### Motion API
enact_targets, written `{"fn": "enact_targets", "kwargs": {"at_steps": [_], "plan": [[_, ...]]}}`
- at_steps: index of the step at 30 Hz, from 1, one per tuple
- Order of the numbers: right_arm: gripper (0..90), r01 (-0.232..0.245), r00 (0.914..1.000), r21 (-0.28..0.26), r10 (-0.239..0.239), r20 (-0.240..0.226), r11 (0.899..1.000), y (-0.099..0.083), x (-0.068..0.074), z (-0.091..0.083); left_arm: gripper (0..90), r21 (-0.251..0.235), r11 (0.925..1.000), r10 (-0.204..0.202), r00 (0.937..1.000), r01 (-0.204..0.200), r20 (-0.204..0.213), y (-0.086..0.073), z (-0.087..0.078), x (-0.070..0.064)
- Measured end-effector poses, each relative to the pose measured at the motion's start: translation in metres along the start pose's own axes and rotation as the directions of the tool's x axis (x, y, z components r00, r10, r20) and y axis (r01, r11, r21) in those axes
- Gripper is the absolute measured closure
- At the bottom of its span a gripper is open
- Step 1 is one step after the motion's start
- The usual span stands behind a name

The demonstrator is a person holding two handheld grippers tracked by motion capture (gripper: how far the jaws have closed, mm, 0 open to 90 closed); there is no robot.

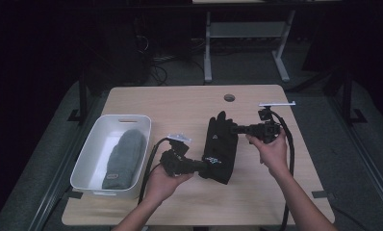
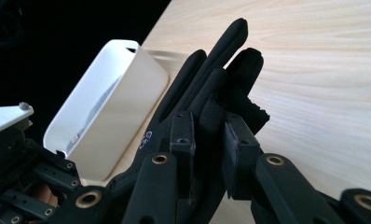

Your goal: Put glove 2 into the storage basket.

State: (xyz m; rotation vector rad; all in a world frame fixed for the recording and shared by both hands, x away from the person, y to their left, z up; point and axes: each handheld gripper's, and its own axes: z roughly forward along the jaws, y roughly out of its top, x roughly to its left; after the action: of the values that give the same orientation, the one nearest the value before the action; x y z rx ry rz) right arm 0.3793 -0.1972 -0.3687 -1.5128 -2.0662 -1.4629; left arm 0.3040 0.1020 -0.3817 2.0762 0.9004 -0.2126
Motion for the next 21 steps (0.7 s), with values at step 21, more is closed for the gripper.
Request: {"fn": "enact_targets", "kwargs": {"at_steps": [21], "plan": [[76.1,0.027,0.9987,0.021,-0.026,-0.044,0.999,0.022,0.028,0.026,81.5,-0.064,0.9978,-0.019,0.9993,0.017,-0.032,-0.006,-0.04,0.01]]}}
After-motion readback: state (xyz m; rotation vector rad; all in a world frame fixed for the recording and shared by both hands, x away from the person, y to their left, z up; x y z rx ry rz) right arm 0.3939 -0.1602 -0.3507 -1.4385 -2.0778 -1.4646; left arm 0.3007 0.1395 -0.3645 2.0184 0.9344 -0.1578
